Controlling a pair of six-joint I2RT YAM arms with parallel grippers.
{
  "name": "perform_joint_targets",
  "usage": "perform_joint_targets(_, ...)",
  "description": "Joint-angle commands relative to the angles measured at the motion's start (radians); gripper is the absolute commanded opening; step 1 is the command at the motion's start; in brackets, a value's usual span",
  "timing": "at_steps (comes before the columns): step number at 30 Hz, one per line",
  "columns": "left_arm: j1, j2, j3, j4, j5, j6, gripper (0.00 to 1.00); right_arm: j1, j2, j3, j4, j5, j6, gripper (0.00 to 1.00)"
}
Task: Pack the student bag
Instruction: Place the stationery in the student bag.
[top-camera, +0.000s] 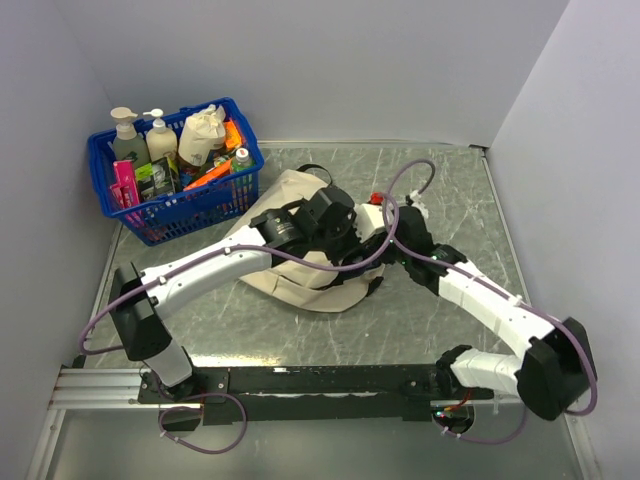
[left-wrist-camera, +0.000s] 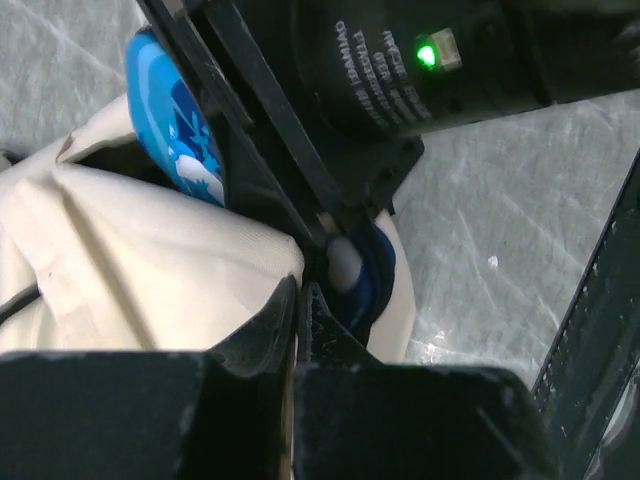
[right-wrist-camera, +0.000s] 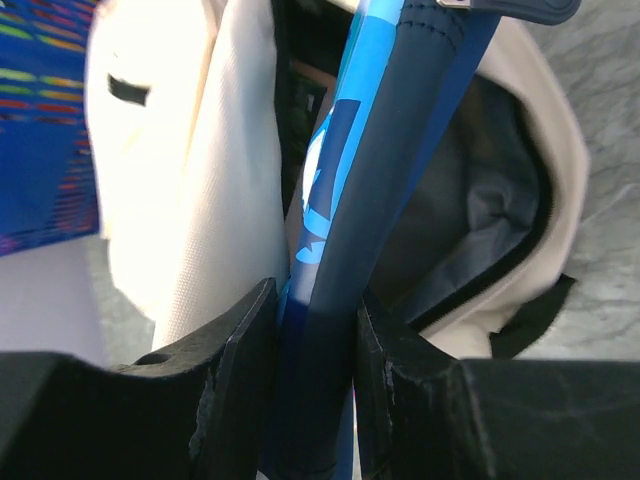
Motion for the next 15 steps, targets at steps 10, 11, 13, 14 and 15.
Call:
perform_joint_targets(10,-0.014,0.02,0.087,0.036,0.047,-0.043,0.01,0.179,0.131,0.082,0.103,0.079,0.001,0.21)
perform_joint_targets(11,-0.012,0.02,0.078,0.036,0.045,-0.045,0.01,0.179,0.116,0.05,0.127,0.046,-0.013,0.26)
perform_joint_targets(13,-0.012,0.017,0.073,0.036,0.046,-0.048,0.01,0.177,0.113,0.033,0.144,0.036,-0.018,0.37)
perform_joint_targets(14,-0.012,0.017,0.073,0.035,0.046,-0.048,0.01,0.176,0.109,0.016,0.149,0.018,-0.024,0.41)
perform_joint_targets(15,-0.012,0.017,0.076,0.035,0.05,-0.049,0.01,0.174,0.103,0.01,0.147,0.004,-0.032,0.45)
